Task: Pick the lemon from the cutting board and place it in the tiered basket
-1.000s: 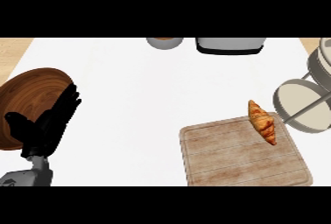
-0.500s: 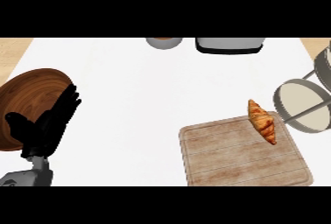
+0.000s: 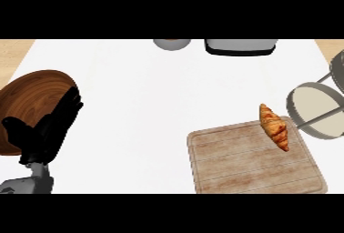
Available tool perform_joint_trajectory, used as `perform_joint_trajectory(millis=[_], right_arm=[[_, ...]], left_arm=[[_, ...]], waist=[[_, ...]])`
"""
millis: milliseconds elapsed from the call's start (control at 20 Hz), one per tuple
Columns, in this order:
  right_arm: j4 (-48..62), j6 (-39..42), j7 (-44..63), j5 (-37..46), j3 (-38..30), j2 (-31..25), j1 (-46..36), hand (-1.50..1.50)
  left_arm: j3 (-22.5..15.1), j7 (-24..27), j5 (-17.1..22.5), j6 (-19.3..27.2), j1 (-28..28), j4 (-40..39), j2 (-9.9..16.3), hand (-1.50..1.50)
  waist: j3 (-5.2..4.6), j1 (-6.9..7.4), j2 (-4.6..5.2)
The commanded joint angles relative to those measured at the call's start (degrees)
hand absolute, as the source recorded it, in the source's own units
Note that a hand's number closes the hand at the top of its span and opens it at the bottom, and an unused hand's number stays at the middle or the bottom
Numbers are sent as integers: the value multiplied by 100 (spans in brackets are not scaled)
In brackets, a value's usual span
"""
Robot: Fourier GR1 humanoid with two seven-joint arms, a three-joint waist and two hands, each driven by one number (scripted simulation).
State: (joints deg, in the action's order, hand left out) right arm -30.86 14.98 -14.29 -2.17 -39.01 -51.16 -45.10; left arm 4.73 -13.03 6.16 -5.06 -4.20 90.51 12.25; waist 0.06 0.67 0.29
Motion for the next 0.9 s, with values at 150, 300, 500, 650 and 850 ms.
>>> perform_joint_trajectory(millis=[150,300,500,650,850], right_arm=[[1131,293,-217,-287,-630,-1214,228,-150],[1428,551,-189,-459,-891,-1701,523,-150],[1698,942,-389,-581,-1081,-2090,751,-150],[1827,1090,-620,-536,-1102,-2197,1066,-150],[1945,1261,-491,-575,-1164,-2523,1100,-150]], left_arm=[[-3,-45,-7,-2,-197,-41,-25,0],[-1,-186,48,46,31,345,-60,0],[62,141,33,-22,-71,-158,-90,0],[-53,23,76,-60,210,258,-138,0],[-108,-55,-45,41,29,216,-162,0]], waist=[[18,62,59],[24,64,32],[34,22,73],[56,95,67],[57,82,78]])
